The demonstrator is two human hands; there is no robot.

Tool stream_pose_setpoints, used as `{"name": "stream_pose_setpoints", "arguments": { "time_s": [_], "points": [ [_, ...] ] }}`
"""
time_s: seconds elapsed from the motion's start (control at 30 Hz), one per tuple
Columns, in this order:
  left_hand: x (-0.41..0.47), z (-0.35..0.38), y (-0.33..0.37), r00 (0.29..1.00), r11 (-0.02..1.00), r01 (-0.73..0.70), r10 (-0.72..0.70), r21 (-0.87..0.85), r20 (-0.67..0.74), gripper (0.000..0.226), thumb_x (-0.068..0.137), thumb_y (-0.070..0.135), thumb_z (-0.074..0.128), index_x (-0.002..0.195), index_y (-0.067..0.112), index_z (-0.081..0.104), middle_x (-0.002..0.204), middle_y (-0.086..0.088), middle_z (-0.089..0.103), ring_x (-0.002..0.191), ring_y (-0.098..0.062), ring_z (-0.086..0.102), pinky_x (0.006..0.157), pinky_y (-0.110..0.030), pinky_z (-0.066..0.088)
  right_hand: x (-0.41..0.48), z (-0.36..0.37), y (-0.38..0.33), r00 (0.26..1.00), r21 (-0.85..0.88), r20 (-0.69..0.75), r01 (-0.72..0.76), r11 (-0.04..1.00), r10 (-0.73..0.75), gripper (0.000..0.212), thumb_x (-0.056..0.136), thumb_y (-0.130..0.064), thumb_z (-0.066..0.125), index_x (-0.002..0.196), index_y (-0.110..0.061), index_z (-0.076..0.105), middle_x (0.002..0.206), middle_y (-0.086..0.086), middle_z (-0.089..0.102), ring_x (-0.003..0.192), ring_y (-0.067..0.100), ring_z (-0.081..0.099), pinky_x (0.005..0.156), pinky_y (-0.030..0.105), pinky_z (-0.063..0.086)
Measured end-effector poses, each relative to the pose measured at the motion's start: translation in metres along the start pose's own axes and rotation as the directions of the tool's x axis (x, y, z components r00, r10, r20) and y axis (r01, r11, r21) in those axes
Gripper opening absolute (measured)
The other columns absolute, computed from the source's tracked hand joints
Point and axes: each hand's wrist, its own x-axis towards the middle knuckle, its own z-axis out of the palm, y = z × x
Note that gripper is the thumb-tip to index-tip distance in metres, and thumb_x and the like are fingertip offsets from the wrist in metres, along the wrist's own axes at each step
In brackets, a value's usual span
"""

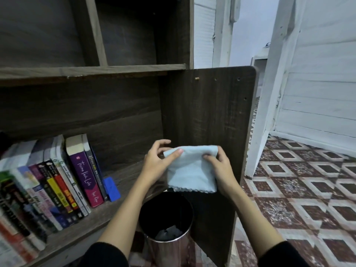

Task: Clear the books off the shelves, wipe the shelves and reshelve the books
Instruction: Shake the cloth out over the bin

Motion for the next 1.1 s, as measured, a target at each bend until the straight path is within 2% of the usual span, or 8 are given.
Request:
{"name": "stream_pose_setpoints", "arguments": {
  "time_s": [0.1, 0.2, 0.33, 0.53, 0.7, 0.87, 0.97, 1.1],
  "points": [
    [0.006, -0.004, 0.006, 0.995, 0.992, 0.049, -0.038, -0.113, 0.097, 0.066, 0.055, 0.061, 0.079, 0.108, 0.026, 0.061, 0.105, 0.005, 0.069, 0.102, -0.013, 0.064, 0.083, -0.027, 0.053, 0.012, 0.006, -0.029, 1.000, 0.099, -0.007, 0.007, 0.995, -0.007, 0.013, 0.092, -0.003, 0.051, 0.097, -0.014, 0.055, 0.092, 0.002, 0.060, 0.083, 0.011, 0.059, 0.071, 0.024, 0.049],
    [0.012, -0.006, 0.018, 1.000, 0.995, 0.026, -0.026, -0.095, 0.000, 0.058, 0.060, 0.066, 0.070, 0.102, 0.028, 0.062, 0.110, 0.002, 0.067, 0.107, -0.019, 0.062, 0.092, -0.045, 0.051, 0.025, 0.011, -0.056, 0.999, 0.157, -0.015, 0.035, 0.987, -0.033, 0.022, 0.094, -0.003, 0.051, 0.113, -0.014, 0.048, 0.094, 0.000, 0.060, 0.082, 0.012, 0.061, 0.065, 0.019, 0.052],
    [0.023, -0.009, 0.051, 0.973, 0.984, -0.130, 0.103, -0.122, -0.206, 0.026, 0.091, 0.034, 0.060, 0.111, 0.029, 0.045, 0.106, -0.002, 0.065, 0.100, -0.021, 0.063, 0.085, -0.043, 0.053, 0.042, 0.018, -0.084, 0.997, 0.189, 0.029, 0.061, 0.980, -0.067, 0.048, 0.095, -0.008, 0.054, 0.126, -0.028, 0.024, 0.099, 0.003, 0.061, 0.081, 0.013, 0.063, 0.069, 0.026, 0.056],
    [0.044, -0.022, 0.106, 0.839, 0.931, -0.344, 0.362, 0.120, -0.405, 0.016, 0.097, 0.023, 0.048, 0.100, 0.025, 0.032, 0.084, 0.009, 0.046, 0.081, -0.006, 0.048, 0.066, -0.015, 0.036, 0.077, 0.035, -0.130, 0.968, -0.037, -0.061, 0.242, 0.970, -0.244, 0.032, 0.090, -0.012, 0.063, 0.094, -0.023, 0.033, 0.091, 0.007, 0.047, 0.080, 0.019, 0.053, 0.069, 0.032, 0.049],
    [0.066, -0.041, 0.144, 0.760, 0.888, -0.410, 0.458, 0.206, -0.462, 0.013, 0.096, 0.014, 0.045, 0.087, 0.022, 0.047, 0.087, 0.005, 0.053, 0.074, -0.010, 0.046, 0.062, -0.022, 0.034, 0.091, 0.044, -0.173, 0.945, 0.066, 0.130, 0.294, 0.954, -0.300, 0.013, 0.081, -0.006, 0.065, 0.076, -0.015, 0.057, 0.077, 0.007, 0.051, 0.068, 0.020, 0.049, 0.058, 0.026, 0.041],
    [0.077, -0.063, 0.177, 0.826, 0.890, -0.395, 0.452, 0.227, -0.335, 0.026, 0.095, 0.018, 0.049, 0.113, 0.032, 0.060, 0.118, 0.005, 0.051, 0.107, -0.008, 0.048, 0.089, -0.021, 0.038, 0.104, 0.050, -0.199, 0.931, 0.056, 0.228, 0.279, 0.959, -0.285, 0.027, 0.079, 0.009, 0.061, 0.095, -0.012, 0.066, 0.102, 0.015, 0.061, 0.072, 0.023, 0.063, 0.059, 0.026, 0.052],
    [0.088, -0.086, 0.193, 0.905, 0.870, -0.320, 0.398, 0.374, -0.152, 0.051, 0.086, 0.013, 0.056, 0.133, 0.034, 0.051, 0.120, 0.005, 0.043, 0.115, -0.011, 0.044, 0.097, -0.021, 0.033, 0.119, 0.057, -0.212, 0.925, -0.021, 0.207, 0.330, 0.944, -0.319, 0.034, 0.078, 0.012, 0.063, 0.103, -0.011, 0.067, 0.113, 0.017, 0.062, 0.079, 0.021, 0.065, 0.071, 0.026, 0.056],
    [0.101, -0.102, 0.203, 0.902, 0.745, -0.296, 0.424, 0.598, -0.082, 0.063, 0.086, 0.012, 0.055, 0.144, 0.028, 0.037, 0.130, -0.004, 0.042, 0.120, -0.022, 0.045, 0.096, -0.026, 0.035, 0.146, 0.070, -0.222, 0.905, -0.173, 0.190, 0.413, 0.894, -0.381, 0.039, 0.080, 0.004, 0.066, 0.115, -0.014, 0.067, 0.121, 0.009, 0.060, 0.093, 0.020, 0.065, 0.086, 0.033, 0.056]
  ]
}}
